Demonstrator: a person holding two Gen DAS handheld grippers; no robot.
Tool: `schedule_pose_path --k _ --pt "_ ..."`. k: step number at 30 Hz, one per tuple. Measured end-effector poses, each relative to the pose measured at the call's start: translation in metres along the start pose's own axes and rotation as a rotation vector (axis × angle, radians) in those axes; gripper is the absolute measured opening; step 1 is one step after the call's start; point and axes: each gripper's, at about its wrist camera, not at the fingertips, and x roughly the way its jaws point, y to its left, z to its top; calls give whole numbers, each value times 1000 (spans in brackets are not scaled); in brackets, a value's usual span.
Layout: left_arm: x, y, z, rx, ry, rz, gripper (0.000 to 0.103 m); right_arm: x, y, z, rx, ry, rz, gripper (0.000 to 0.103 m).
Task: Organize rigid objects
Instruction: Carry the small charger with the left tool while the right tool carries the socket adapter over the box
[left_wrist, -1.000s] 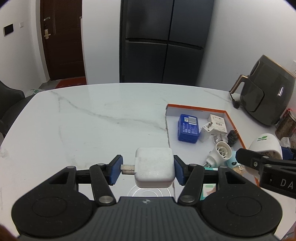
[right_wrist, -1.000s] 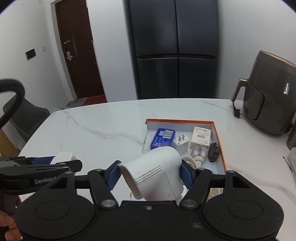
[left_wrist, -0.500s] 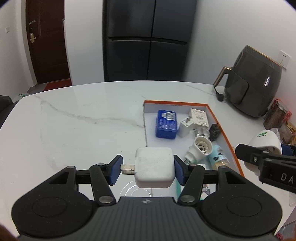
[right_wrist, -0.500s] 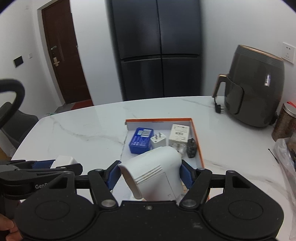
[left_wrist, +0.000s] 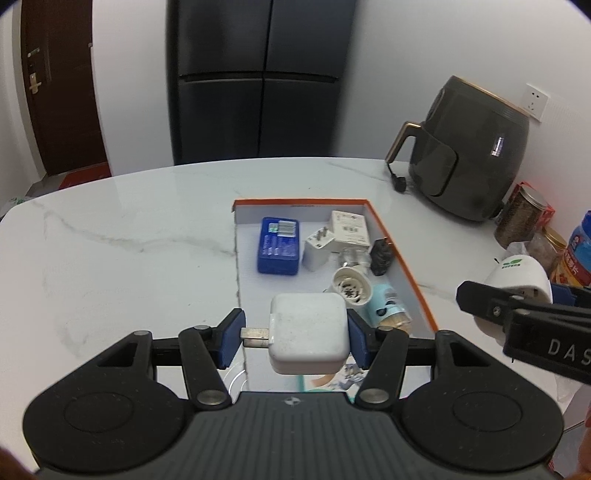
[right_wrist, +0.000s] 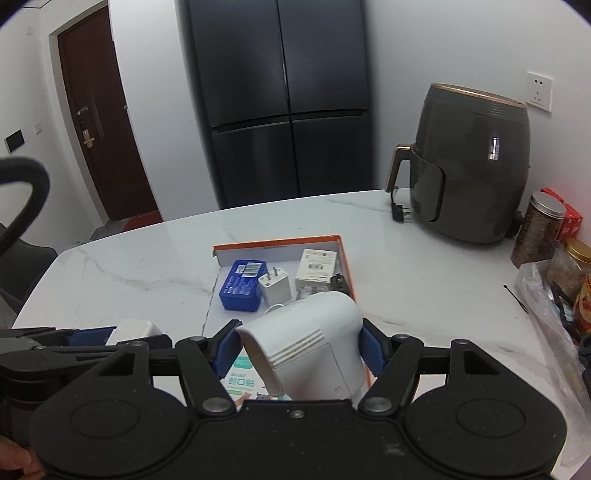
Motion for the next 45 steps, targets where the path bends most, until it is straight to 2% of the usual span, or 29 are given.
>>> schedule_pose_path --k 13,45 --pt "7 -18 11 13 -14 -15 58 -1 -16 3 25 -6 -10 80" --pt "18 -13 38 -18 -38 6 58 24 -15 38 12 -43 22 80"
